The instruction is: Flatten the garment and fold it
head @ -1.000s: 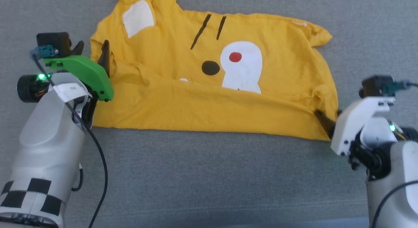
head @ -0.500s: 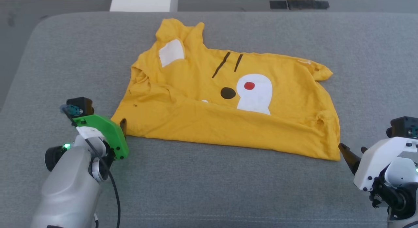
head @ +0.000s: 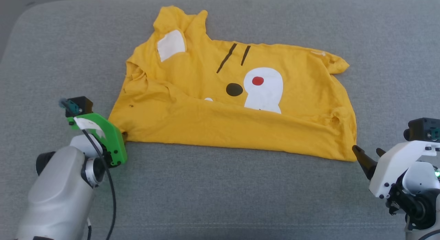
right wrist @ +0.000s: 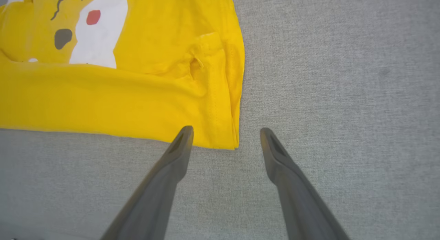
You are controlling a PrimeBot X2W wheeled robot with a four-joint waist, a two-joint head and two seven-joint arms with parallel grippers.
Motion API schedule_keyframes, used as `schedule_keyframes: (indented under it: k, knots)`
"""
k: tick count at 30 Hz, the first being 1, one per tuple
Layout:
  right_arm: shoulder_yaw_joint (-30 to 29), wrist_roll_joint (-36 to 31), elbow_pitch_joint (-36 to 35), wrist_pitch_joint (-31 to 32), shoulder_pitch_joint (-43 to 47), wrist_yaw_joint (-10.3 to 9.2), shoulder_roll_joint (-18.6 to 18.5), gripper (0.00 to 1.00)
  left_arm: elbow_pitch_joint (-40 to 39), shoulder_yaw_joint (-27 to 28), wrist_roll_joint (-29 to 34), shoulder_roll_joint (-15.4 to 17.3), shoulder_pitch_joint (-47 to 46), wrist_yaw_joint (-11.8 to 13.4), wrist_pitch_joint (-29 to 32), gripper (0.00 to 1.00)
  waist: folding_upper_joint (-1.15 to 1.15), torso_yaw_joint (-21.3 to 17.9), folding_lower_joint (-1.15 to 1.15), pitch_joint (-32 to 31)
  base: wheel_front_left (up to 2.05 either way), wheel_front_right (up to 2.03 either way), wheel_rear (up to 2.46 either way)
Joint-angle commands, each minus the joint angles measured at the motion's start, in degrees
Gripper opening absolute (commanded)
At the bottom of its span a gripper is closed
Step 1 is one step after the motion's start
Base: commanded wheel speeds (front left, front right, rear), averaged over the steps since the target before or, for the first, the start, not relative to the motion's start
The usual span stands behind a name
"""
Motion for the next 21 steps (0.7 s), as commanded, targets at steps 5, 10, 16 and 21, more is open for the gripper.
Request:
schedule_keyframes:
  k: [5, 10, 16, 21]
  knots:
    - [0.2, 0.6, 0.3, -1.1, -1.0, -0.08, -0.1, 1.0, -0.3, -0.4, -1.7, 0.2, 1.5, 0.1, 3.5, 0.34, 0.0, -1.8, 0.0, 3.0, 0.0, 0.0, 0.0]
    - [0.4, 0.1, 0.6, -1.3, -1.1, -0.08, -0.1, 1.0, -2.3, 0.1, -2.8, 0.6, 2.9, -0.5, 3.4, 0.0, 0.0, -1.6, 0.0, 3.5, 0.0, 0.0, 0.0]
    - [1.5, -5.0, -0.1, 0.2, -1.5, -0.08, 0.0, 1.0, -7.2, 2.8, -4.4, 1.8, 5.2, -0.1, -0.1, 0.0, 0.0, -0.9, 0.0, 3.3, 0.0, 0.0, 0.0]
    - [1.4, -9.9, 1.0, 2.8, -3.1, -0.08, 0.0, 1.0, -12.9, 3.8, -4.6, 2.7, 7.6, 0.9, -1.9, 0.0, 0.0, 0.3, 0.0, 3.7, 0.0, 0.0, 0.0]
